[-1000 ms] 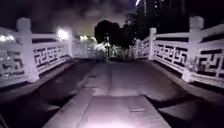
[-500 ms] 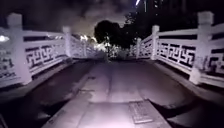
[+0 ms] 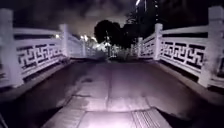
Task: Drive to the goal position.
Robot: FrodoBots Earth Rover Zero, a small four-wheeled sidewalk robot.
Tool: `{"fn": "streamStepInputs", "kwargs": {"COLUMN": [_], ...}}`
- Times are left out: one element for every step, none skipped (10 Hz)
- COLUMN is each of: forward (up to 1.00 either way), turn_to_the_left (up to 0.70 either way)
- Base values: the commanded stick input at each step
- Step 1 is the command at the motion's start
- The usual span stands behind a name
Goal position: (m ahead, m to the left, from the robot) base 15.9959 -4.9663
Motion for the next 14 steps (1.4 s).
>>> {"fn": "streamStepInputs", "kwargs": {"forward": [0.45, 0.45, 0.45, 0.45, 0.45, 0.45, 0.45, 0.45, 0.45, 0.45, 0.45, 0.45, 0.45, 0.45], "turn_to_the_left": [0.0, 0.0, 0.0, 0.0, 0.0, 0.0, 0.0, 0.0, 0.0, 0.0, 0.0, 0.0, 0.0, 0.0]}}
